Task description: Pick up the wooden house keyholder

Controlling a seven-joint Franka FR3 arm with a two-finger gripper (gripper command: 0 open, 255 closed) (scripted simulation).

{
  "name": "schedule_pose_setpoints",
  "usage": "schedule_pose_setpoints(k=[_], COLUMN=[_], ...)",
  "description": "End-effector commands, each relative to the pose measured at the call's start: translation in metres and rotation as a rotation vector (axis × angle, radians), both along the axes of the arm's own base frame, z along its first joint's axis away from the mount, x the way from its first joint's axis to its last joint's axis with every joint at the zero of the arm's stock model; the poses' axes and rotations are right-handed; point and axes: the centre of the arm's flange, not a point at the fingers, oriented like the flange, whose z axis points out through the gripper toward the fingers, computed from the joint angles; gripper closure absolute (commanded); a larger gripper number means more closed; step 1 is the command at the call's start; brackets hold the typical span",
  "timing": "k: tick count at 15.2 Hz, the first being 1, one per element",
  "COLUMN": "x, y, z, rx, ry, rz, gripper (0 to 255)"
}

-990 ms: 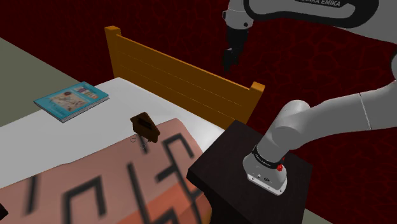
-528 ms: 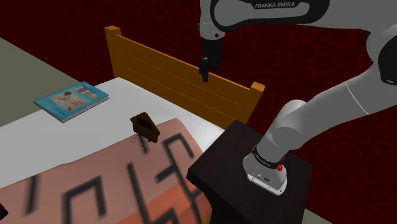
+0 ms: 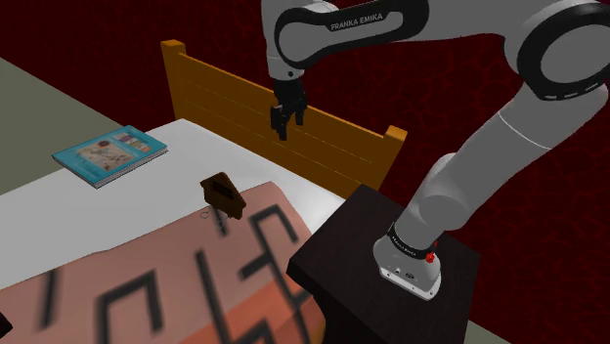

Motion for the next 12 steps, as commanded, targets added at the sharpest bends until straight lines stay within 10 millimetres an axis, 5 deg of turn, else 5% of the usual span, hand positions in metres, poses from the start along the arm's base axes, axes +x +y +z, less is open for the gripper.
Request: schedule_pose_setpoints(k=[1, 12], x=[0.02, 0.114], y=[0.015, 0.087], z=[-0.019, -0.114], rx=[0.008, 0.047], ry=[0.016, 0.099], rz=[0.005, 0.029], gripper=[0, 0])
